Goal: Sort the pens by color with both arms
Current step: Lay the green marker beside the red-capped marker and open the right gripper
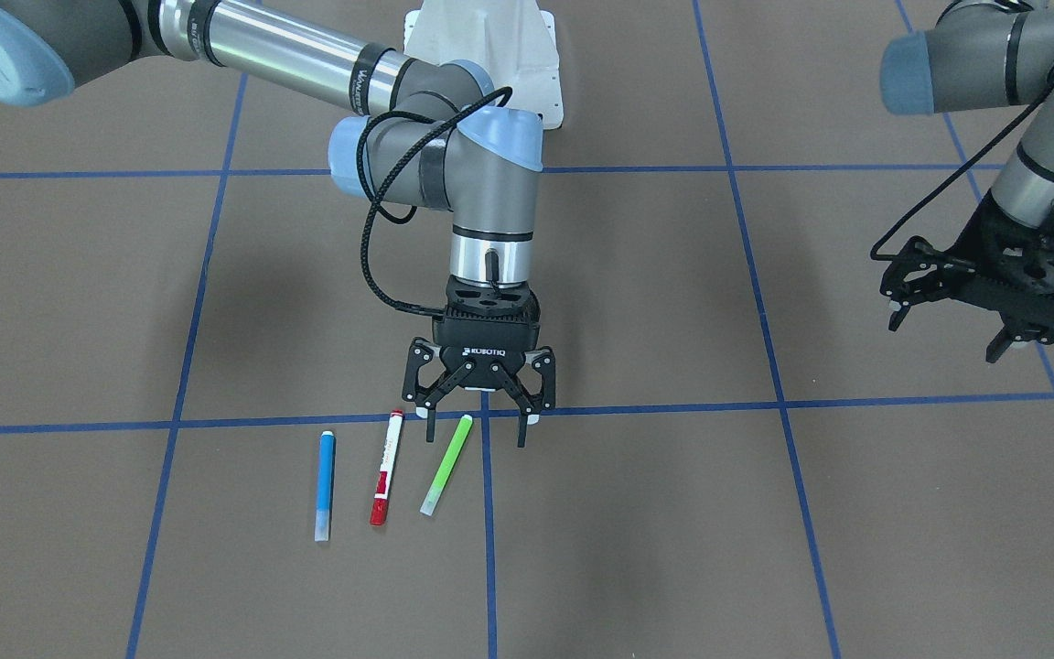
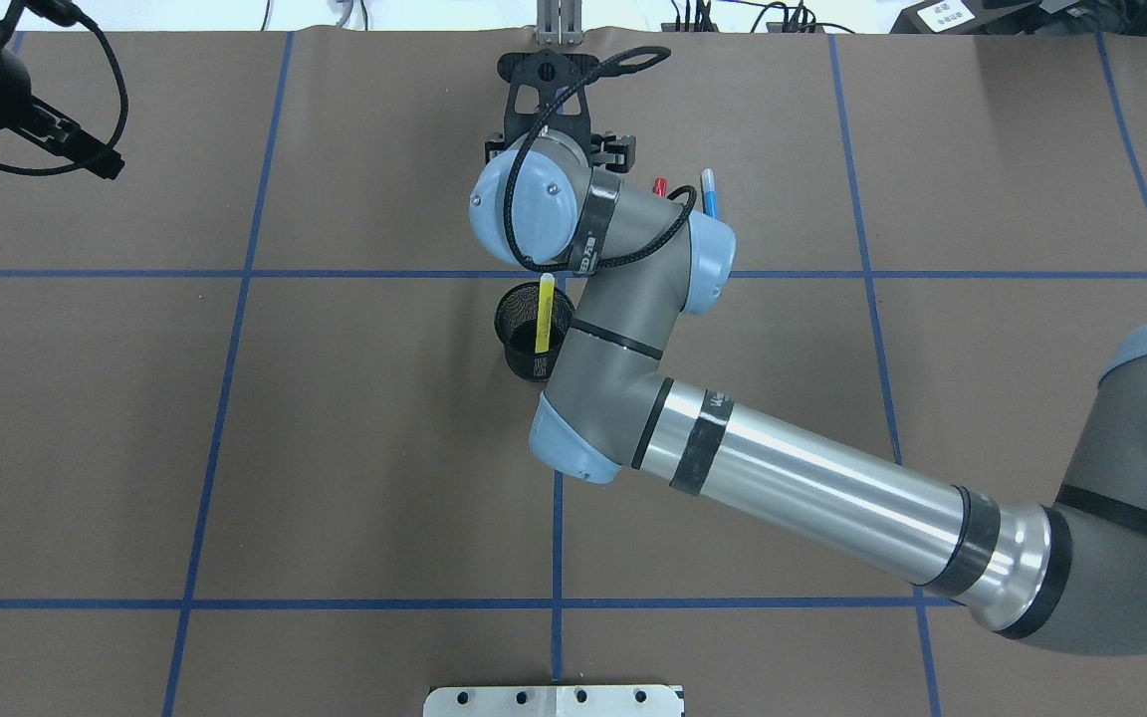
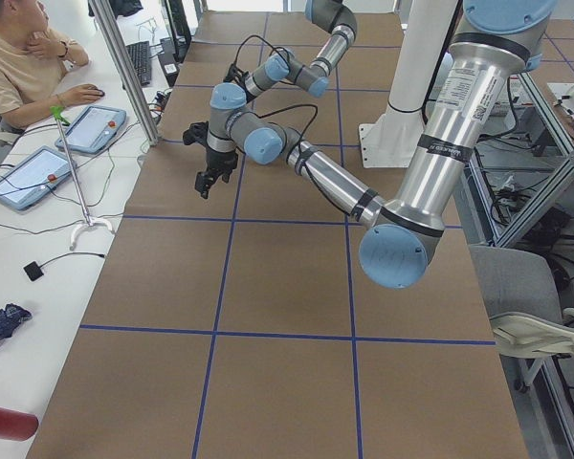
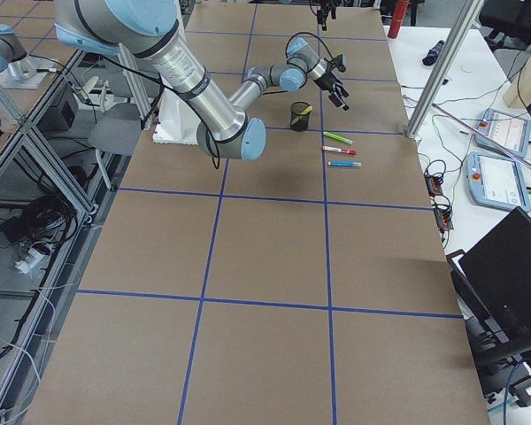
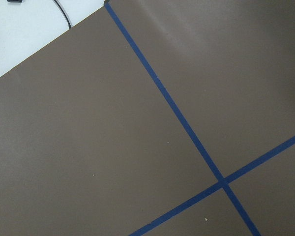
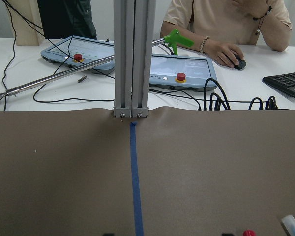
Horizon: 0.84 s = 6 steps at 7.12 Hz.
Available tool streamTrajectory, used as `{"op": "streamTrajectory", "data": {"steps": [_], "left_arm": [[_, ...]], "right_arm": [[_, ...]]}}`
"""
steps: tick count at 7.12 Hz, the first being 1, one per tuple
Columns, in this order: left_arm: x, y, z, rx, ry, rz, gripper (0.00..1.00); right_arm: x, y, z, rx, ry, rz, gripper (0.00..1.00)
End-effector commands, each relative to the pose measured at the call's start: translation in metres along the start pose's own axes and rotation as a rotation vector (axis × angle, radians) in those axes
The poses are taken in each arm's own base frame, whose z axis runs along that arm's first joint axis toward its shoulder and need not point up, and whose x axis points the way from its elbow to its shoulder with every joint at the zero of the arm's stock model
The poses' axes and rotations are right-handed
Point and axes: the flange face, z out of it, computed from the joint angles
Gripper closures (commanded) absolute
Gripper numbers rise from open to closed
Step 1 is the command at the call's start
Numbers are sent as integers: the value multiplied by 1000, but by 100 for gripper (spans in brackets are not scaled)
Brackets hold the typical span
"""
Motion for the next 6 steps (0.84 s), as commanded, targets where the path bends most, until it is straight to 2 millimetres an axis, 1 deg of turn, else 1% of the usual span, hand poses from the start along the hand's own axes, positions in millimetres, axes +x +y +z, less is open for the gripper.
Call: {"op": "streamTrajectory", "data": {"steps": [1, 2, 3, 4, 5, 6], "left_arm": [[18, -10, -11, 19, 34, -163, 0], [45, -12, -12, 27, 52, -147, 0], [75, -24, -16, 49, 86, -93, 1], [97, -38, -25, 68, 111, -76, 1], [118, -46, -26, 65, 128, -62, 1], [137, -62, -38, 54, 131, -82, 1]], "right_arm": [[31, -61, -17, -123, -26, -11, 2], [57, -87, -22, -182, -39, -28, 2], [90, -104, -25, -224, -56, -38, 2], [117, -120, -30, -273, -62, -46, 2], [139, -141, -36, -312, -65, -55, 2], [169, -157, -40, -357, -79, -68, 2]]}}
